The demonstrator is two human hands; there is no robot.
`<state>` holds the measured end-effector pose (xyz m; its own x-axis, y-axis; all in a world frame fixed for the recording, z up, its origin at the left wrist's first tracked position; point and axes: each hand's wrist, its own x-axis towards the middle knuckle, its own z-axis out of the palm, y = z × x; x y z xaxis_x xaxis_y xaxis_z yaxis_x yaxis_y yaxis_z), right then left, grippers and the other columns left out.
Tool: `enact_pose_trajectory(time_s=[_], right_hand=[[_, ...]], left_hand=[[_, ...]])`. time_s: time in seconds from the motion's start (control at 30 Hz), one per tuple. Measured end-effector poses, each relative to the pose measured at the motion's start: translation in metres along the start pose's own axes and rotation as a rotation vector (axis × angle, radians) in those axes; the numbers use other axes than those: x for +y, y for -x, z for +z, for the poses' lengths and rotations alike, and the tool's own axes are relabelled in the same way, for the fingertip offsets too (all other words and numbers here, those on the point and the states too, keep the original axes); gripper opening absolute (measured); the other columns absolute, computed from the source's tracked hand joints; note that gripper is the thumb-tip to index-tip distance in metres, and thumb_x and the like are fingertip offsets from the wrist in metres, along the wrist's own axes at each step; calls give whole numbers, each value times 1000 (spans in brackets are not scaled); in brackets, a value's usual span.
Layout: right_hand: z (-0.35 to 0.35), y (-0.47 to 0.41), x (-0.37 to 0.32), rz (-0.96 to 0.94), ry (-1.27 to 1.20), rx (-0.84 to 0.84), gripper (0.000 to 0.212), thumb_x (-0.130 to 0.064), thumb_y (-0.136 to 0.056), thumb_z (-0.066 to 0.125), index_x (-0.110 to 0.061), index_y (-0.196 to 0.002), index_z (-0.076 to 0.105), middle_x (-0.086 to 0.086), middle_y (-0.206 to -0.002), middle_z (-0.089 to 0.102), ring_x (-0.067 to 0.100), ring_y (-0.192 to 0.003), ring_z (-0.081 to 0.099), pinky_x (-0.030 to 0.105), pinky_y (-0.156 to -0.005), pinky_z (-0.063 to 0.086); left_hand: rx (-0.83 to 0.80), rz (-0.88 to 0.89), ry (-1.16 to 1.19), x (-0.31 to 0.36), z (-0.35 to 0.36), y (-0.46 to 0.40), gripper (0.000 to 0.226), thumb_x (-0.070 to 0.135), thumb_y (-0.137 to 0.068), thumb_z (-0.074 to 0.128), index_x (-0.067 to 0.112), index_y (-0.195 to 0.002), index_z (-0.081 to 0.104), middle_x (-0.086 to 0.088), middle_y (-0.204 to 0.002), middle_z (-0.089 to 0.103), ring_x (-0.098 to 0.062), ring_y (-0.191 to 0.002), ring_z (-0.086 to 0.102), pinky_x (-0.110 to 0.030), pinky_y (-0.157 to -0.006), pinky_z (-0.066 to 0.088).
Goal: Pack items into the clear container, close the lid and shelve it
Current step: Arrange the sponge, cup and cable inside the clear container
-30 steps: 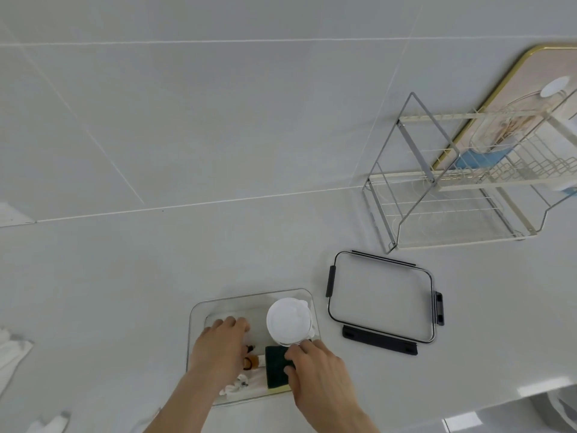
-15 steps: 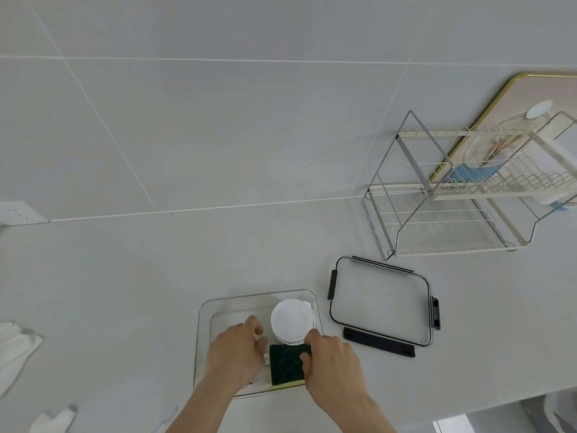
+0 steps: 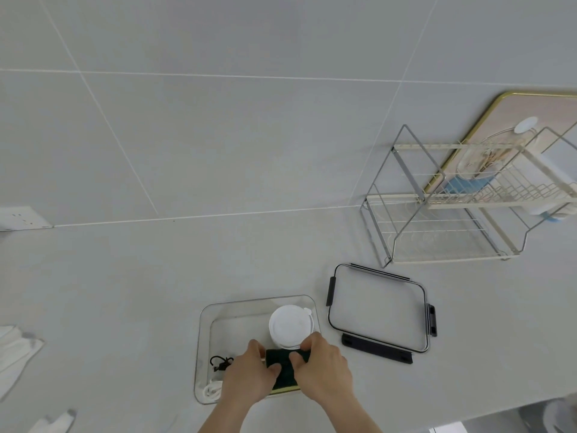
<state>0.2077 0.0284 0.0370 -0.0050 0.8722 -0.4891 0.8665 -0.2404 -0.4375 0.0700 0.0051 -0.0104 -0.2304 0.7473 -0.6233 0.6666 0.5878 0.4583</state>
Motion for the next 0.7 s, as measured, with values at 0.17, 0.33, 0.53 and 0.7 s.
enact_pose_trajectory(time_s=[0.17, 0.33, 0.53, 0.7], right_hand=[[1, -4, 0, -6, 39, 67, 25, -43, -89, 54, -26, -107, 55, -1, -107, 62, 23, -100, 58, 32, -73, 45], [7, -3, 1, -41, 89, 83, 26, -45, -91, 50, -24, -107, 53, 0, -107, 60, 22, -99, 58, 32, -75, 46], [14, -4, 3, -117, 146, 83, 18, -44, -93, 47, -27, -95, 44, -1, -107, 62, 21, -102, 55, 33, -86, 46], [17, -5, 6, -254, 155, 135, 35, -44, -96, 41, -25, -123, 53, -3, -118, 60, 21, -112, 50, 30, -87, 41]], left_hand=[[-63, -30, 70, 4, -4, -7, 32, 42, -80, 58, 24, -105, 50, 6, -89, 71, -14, -76, 71, -30, -74, 56], [-88, -57, 142, 5, -3, -12, 26, 34, -82, 59, 25, -107, 54, 6, -83, 69, -15, -66, 73, -34, -74, 60], [-147, -120, 267, 8, -3, -15, 24, 26, -88, 54, 24, -111, 59, 0, -94, 69, -18, -71, 69, -30, -59, 59], [-234, -195, 471, 12, -9, -22, 24, 25, -85, 56, 11, -103, 63, -7, -80, 65, -19, -58, 53, -22, -46, 37]])
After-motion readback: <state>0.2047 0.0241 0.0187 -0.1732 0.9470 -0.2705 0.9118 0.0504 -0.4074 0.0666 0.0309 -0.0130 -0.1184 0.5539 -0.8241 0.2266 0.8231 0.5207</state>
